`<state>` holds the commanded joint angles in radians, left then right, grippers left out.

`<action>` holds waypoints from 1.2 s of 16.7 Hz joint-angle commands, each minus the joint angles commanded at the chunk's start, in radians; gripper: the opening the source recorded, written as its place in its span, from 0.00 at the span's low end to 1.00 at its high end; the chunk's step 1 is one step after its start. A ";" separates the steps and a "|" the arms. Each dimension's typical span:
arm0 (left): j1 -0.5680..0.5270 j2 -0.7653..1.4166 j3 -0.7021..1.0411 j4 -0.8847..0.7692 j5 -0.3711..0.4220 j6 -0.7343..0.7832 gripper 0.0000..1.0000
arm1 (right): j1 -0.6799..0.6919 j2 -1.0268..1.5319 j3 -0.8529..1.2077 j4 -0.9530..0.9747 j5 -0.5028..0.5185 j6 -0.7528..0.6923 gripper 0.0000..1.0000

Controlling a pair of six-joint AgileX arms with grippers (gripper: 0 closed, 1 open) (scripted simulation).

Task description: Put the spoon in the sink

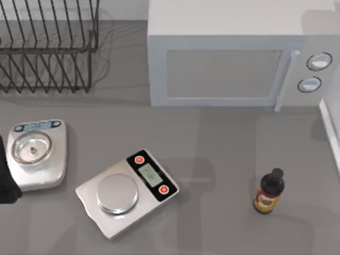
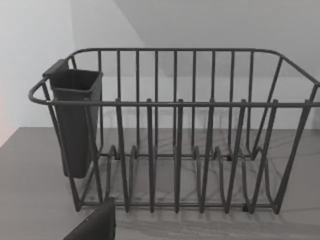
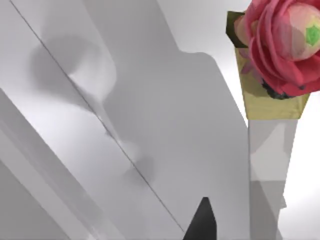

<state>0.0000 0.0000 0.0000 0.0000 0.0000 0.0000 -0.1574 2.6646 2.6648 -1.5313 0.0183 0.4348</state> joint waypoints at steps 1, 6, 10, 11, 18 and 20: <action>0.000 0.000 0.000 0.000 0.000 0.000 1.00 | 0.000 -0.014 -0.059 0.033 0.000 0.001 0.00; 0.000 0.000 0.000 0.000 0.000 0.000 1.00 | 0.000 -0.055 -0.202 0.139 0.000 0.006 0.00; 0.000 0.000 0.000 0.000 0.000 0.000 1.00 | 0.000 -0.055 -0.202 0.139 0.000 0.006 0.08; 0.000 0.000 0.000 0.000 0.000 0.000 1.00 | 0.000 -0.055 -0.202 0.139 0.000 0.006 0.15; 0.000 0.000 0.000 0.000 0.000 0.000 1.00 | 0.000 -0.055 -0.202 0.139 0.000 0.006 0.68; 0.000 0.000 0.000 0.000 0.000 0.000 1.00 | 0.000 -0.055 -0.202 0.139 0.000 0.006 0.83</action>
<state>0.0000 0.0000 0.0000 0.0000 0.0000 0.0000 -0.1578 2.6100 2.4625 -1.3924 0.0183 0.4405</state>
